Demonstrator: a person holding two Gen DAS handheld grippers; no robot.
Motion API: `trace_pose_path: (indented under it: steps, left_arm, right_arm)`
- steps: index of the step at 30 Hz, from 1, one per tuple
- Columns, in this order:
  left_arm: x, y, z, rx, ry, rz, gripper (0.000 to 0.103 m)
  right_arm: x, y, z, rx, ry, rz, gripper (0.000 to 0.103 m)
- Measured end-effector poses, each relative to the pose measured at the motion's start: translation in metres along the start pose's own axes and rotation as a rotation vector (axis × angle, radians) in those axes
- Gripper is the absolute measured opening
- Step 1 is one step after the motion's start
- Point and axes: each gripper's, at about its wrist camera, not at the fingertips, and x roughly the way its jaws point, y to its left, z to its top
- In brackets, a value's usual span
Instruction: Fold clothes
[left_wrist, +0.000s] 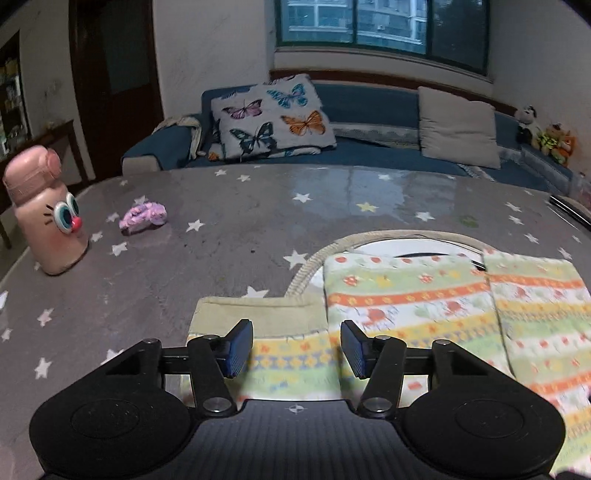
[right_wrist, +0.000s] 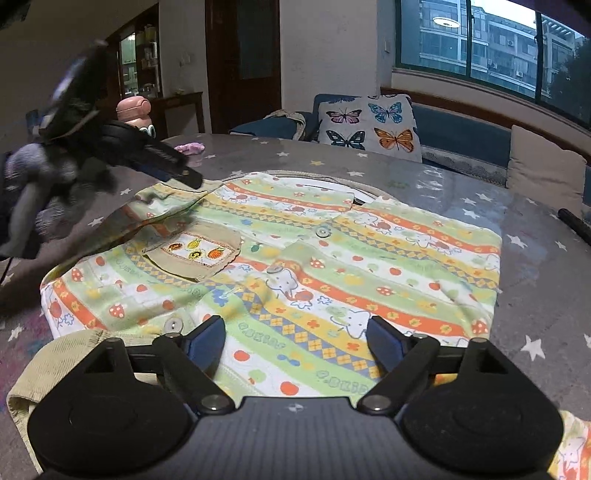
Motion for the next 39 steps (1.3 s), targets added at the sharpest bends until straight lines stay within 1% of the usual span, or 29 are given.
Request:
trace_pose_path:
  steps: [2, 3, 5, 11, 14, 18, 24, 30, 31, 32, 33, 34, 36, 37, 39]
  left_arm:
    - [0.008, 0.002, 0.001, -0.009, 0.014, -0.002, 0.055]
    - [0.012, 0.002, 0.002, -0.009, 0.020, 0.000, 0.055]
    - [0.015, 0.000, 0.000, 0.009, 0.016, 0.003, 0.055]
    - [0.021, -0.002, -0.002, 0.092, -0.002, 0.092, 0.057]
    - [0.019, 0.008, -0.005, 0.085, -0.009, 0.114, 0.055]
    - [0.010, 0.026, -0.008, 0.034, -0.023, 0.085, 0.055]
    - [0.006, 0.018, -0.006, 0.057, -0.032, 0.045, 0.056]
    - [0.019, 0.007, -0.002, 0.079, -0.009, 0.064, 0.054]
    - [0.020, 0.006, -0.002, 0.085, -0.008, 0.070, 0.052]
    - [0.021, 0.005, -0.001, 0.093, -0.008, 0.080, 0.043]
    - [0.022, 0.005, -0.001, 0.100, -0.009, 0.093, 0.038]
    - [0.022, 0.006, -0.001, 0.100, -0.010, 0.088, 0.036]
    - [0.020, 0.009, 0.000, 0.098, -0.015, 0.075, 0.022]
    - [0.019, 0.010, 0.000, 0.099, -0.018, 0.072, 0.020]
    - [0.013, 0.014, -0.001, 0.084, -0.032, 0.064, 0.010]
  right_arm:
    - [0.000, 0.000, 0.000, 0.002, -0.002, 0.004, 0.089]
    - [0.000, -0.001, 0.000, 0.003, -0.001, 0.006, 0.093]
    - [0.002, -0.001, -0.001, 0.002, 0.004, 0.009, 0.097]
    - [0.002, -0.001, -0.001, 0.005, 0.005, 0.015, 0.099]
    - [0.003, -0.001, -0.001, 0.006, 0.006, 0.016, 0.100]
    - [0.003, -0.001, -0.001, 0.006, 0.009, 0.016, 0.102]
    - [0.004, -0.001, -0.001, 0.007, 0.010, 0.017, 0.102]
    - [0.004, -0.001, -0.001, 0.011, 0.009, 0.020, 0.103]
    - [0.004, -0.002, -0.001, 0.013, 0.008, 0.022, 0.103]
    - [0.004, -0.002, -0.001, 0.014, 0.008, 0.022, 0.103]
    - [0.003, -0.002, -0.001, 0.014, 0.007, 0.023, 0.103]
    - [0.003, -0.002, -0.001, 0.015, 0.007, 0.023, 0.103]
    - [0.003, -0.002, -0.001, 0.017, 0.006, 0.024, 0.103]
    - [0.003, -0.002, -0.001, 0.017, 0.006, 0.024, 0.103]
    - [0.003, -0.002, -0.001, 0.017, 0.007, 0.024, 0.103]
